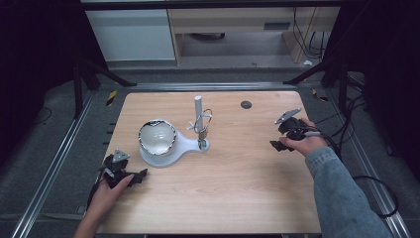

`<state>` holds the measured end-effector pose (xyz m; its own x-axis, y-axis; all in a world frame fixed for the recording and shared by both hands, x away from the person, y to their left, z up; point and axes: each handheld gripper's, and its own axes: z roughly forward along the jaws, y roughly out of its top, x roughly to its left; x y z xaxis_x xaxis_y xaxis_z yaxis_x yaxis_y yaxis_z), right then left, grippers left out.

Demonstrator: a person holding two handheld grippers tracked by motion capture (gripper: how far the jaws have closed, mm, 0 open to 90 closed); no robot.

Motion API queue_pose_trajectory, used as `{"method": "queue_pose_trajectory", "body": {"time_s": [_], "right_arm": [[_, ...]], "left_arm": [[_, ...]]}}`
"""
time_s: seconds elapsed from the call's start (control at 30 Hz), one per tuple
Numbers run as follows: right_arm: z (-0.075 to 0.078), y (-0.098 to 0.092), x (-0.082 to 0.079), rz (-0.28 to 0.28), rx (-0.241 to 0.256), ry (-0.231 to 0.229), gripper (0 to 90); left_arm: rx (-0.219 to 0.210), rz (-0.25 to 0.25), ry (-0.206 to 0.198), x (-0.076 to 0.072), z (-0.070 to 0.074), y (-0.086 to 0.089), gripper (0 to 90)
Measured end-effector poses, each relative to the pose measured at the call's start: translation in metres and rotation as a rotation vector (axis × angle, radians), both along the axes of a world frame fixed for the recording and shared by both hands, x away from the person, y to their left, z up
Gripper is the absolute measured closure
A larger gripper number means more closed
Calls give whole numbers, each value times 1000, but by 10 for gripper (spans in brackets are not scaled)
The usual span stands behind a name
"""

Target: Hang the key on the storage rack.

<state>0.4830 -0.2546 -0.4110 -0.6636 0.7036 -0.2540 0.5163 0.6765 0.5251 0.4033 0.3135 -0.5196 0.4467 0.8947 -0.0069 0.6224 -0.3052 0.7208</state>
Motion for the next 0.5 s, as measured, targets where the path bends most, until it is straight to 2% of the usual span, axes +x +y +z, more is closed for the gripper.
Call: {"method": "queue_pose_trajectory", "body": {"time_s": [0.07,0.13,0.23,0.5], "right_arm": [[-2,0,-1,1,0,1,183],[-14,-1,-3,5,2,3,183],[-22,-2,-5,5,3,4,182],[-48,-10,-4,-24,51,46,175]], "left_arm": [[0,0,0,0,0,0,0],[0,0,0,0,0,0,0],[0,0,0,0,0,0,0],[0,0,0,0,0,0,0]]}}
